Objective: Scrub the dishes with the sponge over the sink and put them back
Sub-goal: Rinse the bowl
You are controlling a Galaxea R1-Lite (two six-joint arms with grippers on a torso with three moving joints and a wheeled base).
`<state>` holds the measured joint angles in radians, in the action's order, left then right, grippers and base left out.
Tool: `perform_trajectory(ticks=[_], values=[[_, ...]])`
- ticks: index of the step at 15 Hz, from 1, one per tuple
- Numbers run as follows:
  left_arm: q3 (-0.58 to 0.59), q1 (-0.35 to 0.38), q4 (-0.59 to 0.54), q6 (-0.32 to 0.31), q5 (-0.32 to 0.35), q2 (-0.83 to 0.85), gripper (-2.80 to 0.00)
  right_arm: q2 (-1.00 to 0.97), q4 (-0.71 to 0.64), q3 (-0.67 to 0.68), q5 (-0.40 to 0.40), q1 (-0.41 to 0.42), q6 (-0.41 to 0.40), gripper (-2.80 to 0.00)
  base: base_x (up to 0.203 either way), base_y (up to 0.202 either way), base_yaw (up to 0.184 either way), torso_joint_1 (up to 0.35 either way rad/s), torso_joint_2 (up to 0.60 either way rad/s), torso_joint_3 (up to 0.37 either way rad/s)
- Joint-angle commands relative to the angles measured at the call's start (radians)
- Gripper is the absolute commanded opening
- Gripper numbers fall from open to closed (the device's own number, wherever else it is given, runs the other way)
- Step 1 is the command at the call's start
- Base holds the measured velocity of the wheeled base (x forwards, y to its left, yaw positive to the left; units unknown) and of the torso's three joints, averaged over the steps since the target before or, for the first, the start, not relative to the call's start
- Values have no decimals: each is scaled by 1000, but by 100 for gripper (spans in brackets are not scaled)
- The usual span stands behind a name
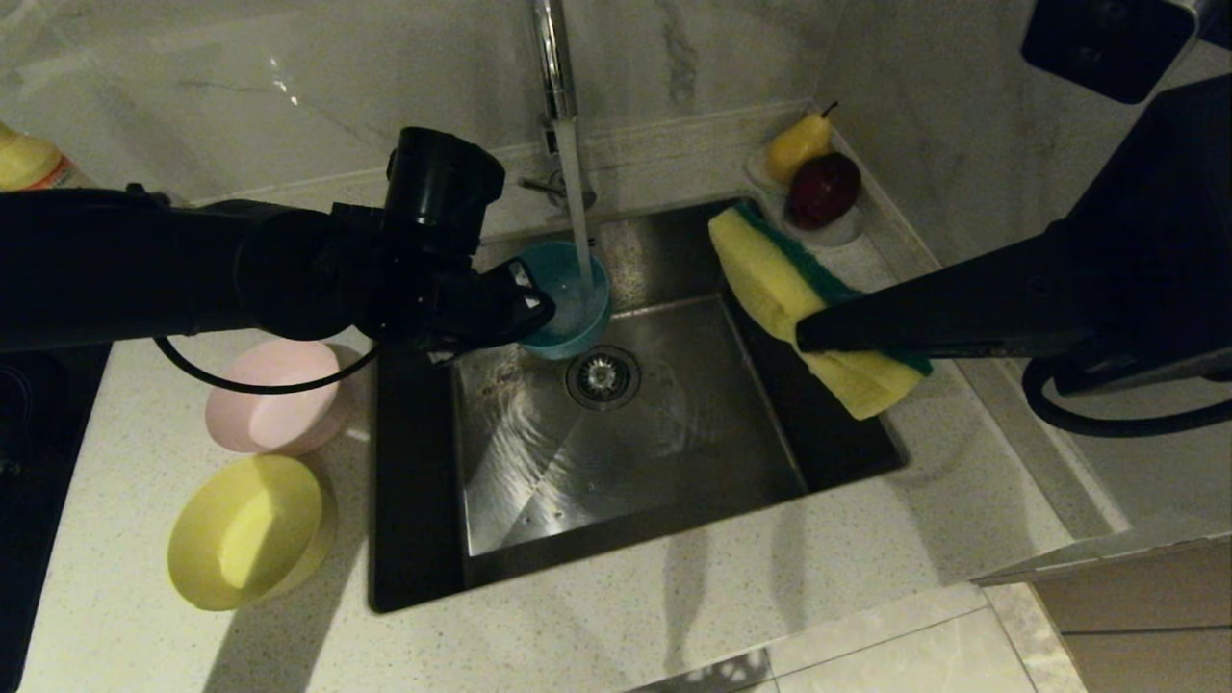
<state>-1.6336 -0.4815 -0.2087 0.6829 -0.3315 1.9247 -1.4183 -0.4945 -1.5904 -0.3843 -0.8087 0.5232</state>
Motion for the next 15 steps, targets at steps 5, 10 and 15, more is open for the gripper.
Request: perform_trajectory(ticks=[5,10,15], values=[[75,-1,109,-31,-35,-80,-280,21,65,49,-2,2,9,-280,0,0,0,0,0,0],[342,11,578,-318,-43,-176,-280,13,77,49,-3,2,9,-280,0,0,0,0,0,0],[493,69,915,-542,-47,-219,-280,13,79,46,-4,2,9,-280,0,0,0,0,0,0]])
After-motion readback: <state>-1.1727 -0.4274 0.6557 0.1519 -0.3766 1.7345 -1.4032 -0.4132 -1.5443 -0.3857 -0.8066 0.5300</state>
